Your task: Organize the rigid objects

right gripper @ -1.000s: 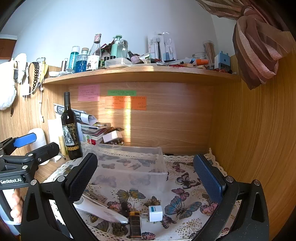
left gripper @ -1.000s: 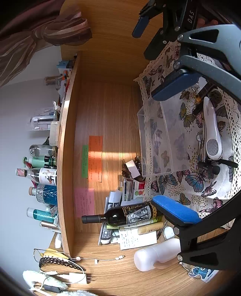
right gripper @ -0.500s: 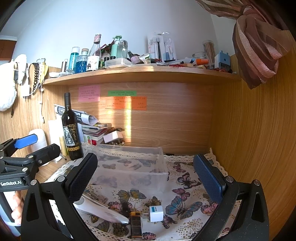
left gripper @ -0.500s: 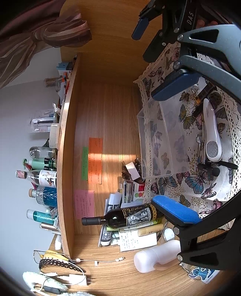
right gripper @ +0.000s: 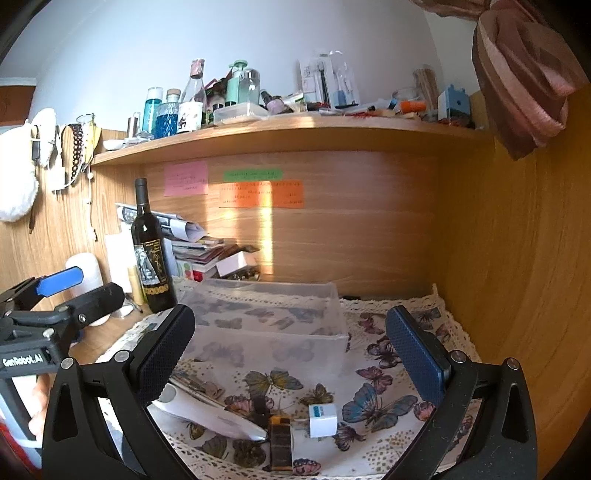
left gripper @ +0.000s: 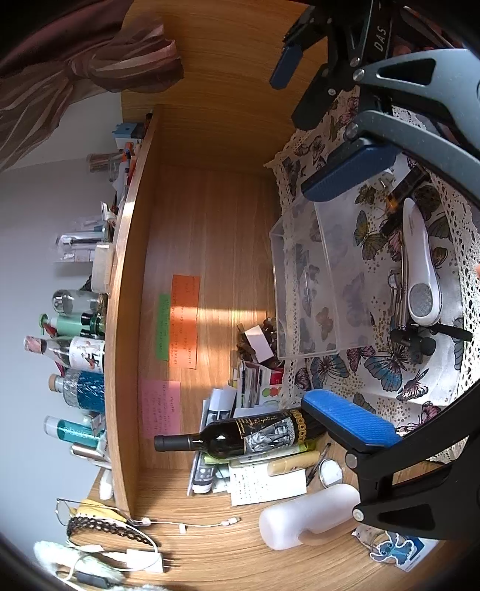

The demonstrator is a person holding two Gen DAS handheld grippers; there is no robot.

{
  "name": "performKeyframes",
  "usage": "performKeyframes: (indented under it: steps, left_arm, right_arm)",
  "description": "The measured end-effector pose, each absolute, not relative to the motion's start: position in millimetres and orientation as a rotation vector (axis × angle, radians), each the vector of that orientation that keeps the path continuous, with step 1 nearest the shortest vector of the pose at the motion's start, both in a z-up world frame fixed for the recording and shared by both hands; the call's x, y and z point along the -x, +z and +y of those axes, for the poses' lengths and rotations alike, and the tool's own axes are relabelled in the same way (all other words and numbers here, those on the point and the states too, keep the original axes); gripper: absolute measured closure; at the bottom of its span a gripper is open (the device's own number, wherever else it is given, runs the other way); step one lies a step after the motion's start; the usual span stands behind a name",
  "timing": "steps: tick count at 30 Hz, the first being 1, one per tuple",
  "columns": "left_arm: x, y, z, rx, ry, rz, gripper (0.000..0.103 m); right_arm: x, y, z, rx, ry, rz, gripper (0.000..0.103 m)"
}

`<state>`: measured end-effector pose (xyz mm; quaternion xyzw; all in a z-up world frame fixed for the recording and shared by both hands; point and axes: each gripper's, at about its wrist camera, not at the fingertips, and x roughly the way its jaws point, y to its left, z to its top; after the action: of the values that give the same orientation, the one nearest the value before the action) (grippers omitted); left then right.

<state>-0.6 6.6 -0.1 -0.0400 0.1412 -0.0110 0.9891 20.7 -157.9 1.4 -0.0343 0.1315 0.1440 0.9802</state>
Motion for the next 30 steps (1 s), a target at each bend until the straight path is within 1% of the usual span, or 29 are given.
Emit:
performKeyframes:
  steps: [7,8,9,10,11,12,15,19,23,27,30]
  left_arm:
    - [-6.7,-9.4,23.8,0.110,-0.001,0.317,0.000]
    - [-8.0,-12.8,27.0,0.109,0.011,0.327,0.005]
    - [-9.6,-16.1,29.7,0.106,0.022,0.342,0.013]
    - [-12.5,-20.1,32.8,0.105,0.032,0.367,0.017]
    - [-16.2,-24.8,36.9,0.109,0.034,0.395,0.021]
    - [-19.6,-29.6,41.3,0.117,0.035,0.421,0.022]
    - [-26.8,-44.2,51.9,0.123,0.062,0.478,0.027]
    - [-31.9,-66.1,61.7,0.123,0.083,0.555,0.032]
    - [-37.1,-89.4,66.1,0.120,0.085,0.644,0.042]
    - [-44.0,-108.5,67.2,0.132,0.059,0.722,0.050]
    - [-49.2,-114.0,63.2,0.127,0.040,0.753,0.052]
  right_arm:
    - [-27.8,-6.4,-162.5,0.078,0.266,0.289,0.000]
    - [-28.3,-7.7,-163.9,0.080,0.257,0.292,0.002]
    - [-29.5,-10.4,-165.7,0.083,0.248,0.301,0.006]
    - [-31.7,-13.8,-167.9,0.087,0.242,0.317,0.008]
    - [-34.1,-16.8,-170.3,0.087,0.238,0.335,0.013]
    - [-36.7,-20.6,-173.2,0.086,0.234,0.355,0.018]
    - [-45.6,-32.7,-182.1,0.077,0.228,0.425,0.027]
    - [-51.7,-48.3,-192.4,0.070,0.220,0.495,0.034]
    - [-56.4,-63.5,-197.8,0.066,0.237,0.569,0.043]
    - [-60.2,-78.4,-198.5,0.061,0.254,0.631,0.046]
    - [-61.6,-85.9,-196.2,0.060,0.274,0.659,0.047]
